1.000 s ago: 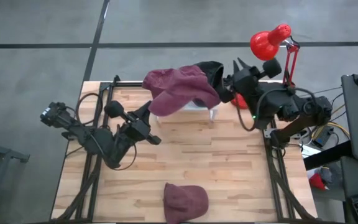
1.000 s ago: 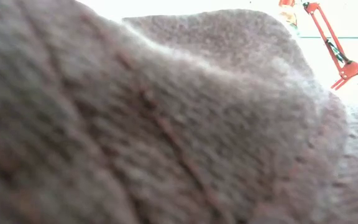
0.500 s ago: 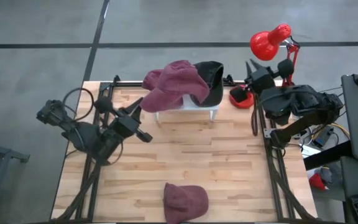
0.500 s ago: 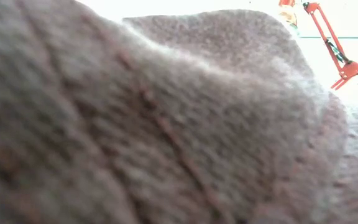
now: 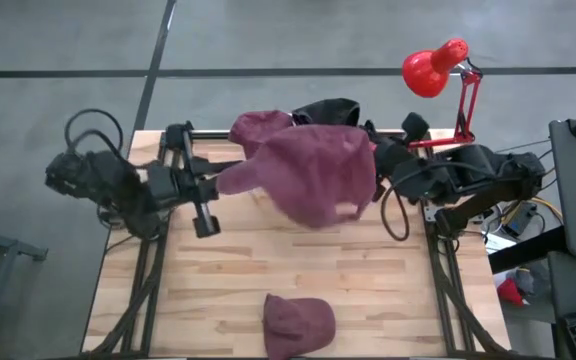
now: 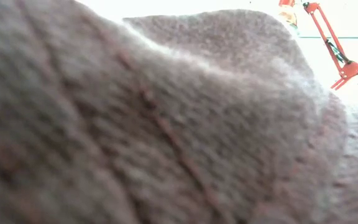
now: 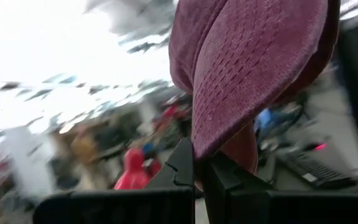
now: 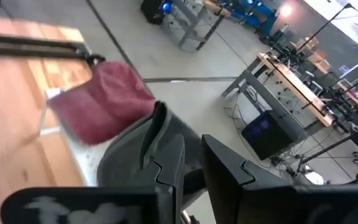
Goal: Pick & Place hat
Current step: Stack the top red cap on the red cap on the shelf
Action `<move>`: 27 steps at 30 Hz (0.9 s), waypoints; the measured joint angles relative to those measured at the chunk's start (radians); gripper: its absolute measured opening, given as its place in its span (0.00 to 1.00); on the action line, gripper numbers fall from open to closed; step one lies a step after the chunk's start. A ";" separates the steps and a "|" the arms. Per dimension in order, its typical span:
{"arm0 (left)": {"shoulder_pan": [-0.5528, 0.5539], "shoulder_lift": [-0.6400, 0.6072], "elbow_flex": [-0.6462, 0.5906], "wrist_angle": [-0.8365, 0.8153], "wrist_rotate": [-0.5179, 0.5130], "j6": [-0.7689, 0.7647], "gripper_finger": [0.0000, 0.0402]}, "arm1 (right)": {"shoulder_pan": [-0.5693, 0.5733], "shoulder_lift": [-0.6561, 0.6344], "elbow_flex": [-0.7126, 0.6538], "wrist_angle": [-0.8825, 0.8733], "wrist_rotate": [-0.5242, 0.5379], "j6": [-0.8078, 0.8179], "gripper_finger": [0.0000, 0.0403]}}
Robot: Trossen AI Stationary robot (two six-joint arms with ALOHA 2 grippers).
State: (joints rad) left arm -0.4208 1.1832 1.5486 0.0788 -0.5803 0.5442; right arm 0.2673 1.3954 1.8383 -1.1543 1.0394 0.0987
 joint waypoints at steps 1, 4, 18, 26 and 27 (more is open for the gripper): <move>0.016 -0.009 0.000 -0.004 0.056 0.000 0.01 | 0.005 -0.005 -0.020 -0.001 -0.001 0.004 0.13; 0.070 -0.040 0.000 -0.039 0.244 0.018 0.01 | 0.023 -0.030 -0.089 0.021 -0.018 0.019 0.13; 0.251 -0.167 0.003 -0.408 0.277 0.032 0.01 | 0.049 -0.256 -0.590 0.534 -0.404 -0.109 0.13; 0.251 -0.170 0.001 -0.869 -0.462 -0.280 0.01 | 0.049 -0.342 -0.742 0.548 -0.348 -0.017 0.13; 0.251 -0.157 -0.001 -0.901 -0.499 -0.335 0.01 | 0.049 -0.350 -0.756 0.547 -0.332 -0.008 0.13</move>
State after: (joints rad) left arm -0.1699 1.0259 1.5473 -0.8219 -1.0792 0.2092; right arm 0.3161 1.0459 1.0824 -0.6073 0.7078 0.0910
